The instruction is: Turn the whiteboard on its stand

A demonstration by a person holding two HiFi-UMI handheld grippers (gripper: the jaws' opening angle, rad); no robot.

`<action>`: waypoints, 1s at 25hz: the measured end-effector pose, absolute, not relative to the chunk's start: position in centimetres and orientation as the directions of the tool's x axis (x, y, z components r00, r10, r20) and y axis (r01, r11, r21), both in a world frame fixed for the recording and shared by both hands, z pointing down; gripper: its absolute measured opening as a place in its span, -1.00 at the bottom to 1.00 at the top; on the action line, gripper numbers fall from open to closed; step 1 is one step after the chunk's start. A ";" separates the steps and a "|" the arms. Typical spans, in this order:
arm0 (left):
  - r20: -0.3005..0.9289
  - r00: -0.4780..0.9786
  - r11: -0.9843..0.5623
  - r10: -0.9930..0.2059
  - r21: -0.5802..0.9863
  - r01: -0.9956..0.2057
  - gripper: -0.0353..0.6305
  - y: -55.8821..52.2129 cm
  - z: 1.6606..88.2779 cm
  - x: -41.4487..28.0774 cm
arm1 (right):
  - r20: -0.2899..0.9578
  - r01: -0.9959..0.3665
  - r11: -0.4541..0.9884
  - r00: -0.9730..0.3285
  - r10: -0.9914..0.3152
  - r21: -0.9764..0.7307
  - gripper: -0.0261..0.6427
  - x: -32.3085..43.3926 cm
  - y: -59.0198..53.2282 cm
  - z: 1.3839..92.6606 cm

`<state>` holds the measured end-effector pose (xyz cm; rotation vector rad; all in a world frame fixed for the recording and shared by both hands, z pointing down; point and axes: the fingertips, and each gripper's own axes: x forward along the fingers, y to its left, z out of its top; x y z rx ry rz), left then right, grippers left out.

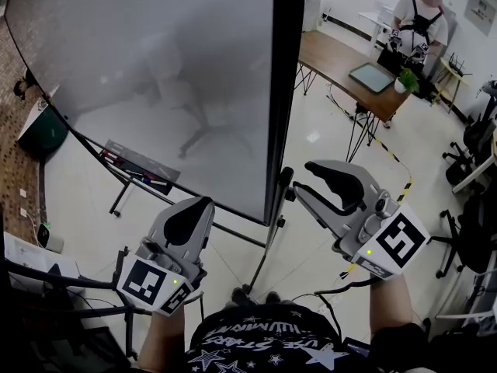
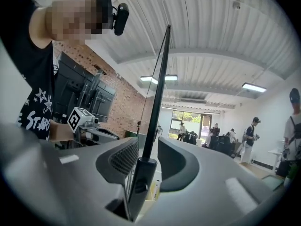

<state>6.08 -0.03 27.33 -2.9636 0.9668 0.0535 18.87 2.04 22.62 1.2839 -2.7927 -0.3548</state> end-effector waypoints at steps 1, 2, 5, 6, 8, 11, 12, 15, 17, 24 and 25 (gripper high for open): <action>-0.049 0.808 -0.808 -0.588 -0.011 -0.589 -0.88 0.2 27.3 6.4 | -0.071 -0.761 0.610 -0.636 -0.768 0.219 -0.57 19.3 2.4 22.5; -0.058 0.808 -0.809 -0.586 -0.010 -0.587 -0.88 0.5 27.2 6.7 | -0.091 -0.778 0.595 -0.619 -0.780 0.201 -0.63 19.6 2.7 22.5; -0.077 0.813 -0.816 -0.577 -0.002 -0.579 -0.88 1.2 27.3 7.6 | -0.143 -0.812 0.570 -0.584 -0.799 0.126 -0.77 20.0 3.7 22.8; -0.080 0.816 -0.819 -0.573 0.002 -0.574 -0.88 1.5 27.5 7.9 | -0.155 -0.816 0.568 -0.578 -0.801 0.106 -0.80 19.9 3.9 23.1; -0.077 0.825 -0.827 -0.560 0.007 -0.562 -0.88 2.1 27.9 8.4 | -0.167 -0.815 0.575 -0.578 -0.799 0.073 -0.85 19.2 4.3 23.9; -0.066 0.841 -0.843 -0.537 0.018 -0.537 -0.88 3.1 28.9 9.2 | -0.163 -0.792 0.610 -0.605 -0.779 0.021 -0.87 17.3 4.8 25.7; -0.063 0.843 -0.845 -0.535 0.027 -0.534 -0.88 3.3 29.1 9.4 | -0.157 -0.783 0.622 -0.614 -0.774 0.000 -0.89 16.6 4.9 26.3; -0.050 0.843 -0.844 -0.536 0.042 -0.534 -0.88 3.7 29.8 9.5 | -0.157 -0.780 0.624 -0.613 -0.774 -0.032 -0.90 15.7 5.0 27.5; -0.043 0.841 -0.842 -0.539 0.047 -0.537 -0.88 3.9 30.2 9.4 | -0.148 -0.779 0.625 -0.614 -0.775 -0.046 -0.90 15.4 5.0 28.1; -0.031 0.842 -0.841 -0.539 0.062 -0.537 -0.88 4.0 31.1 9.6 | -0.084 -0.778 0.622 -0.617 -0.783 -0.085 -0.90 14.2 4.8 29.7; -0.031 0.842 -0.842 -0.538 0.060 -0.536 -0.88 4.0 31.1 9.7 | -0.079 -0.782 0.618 -0.613 -0.786 -0.082 -0.90 14.3 4.7 29.9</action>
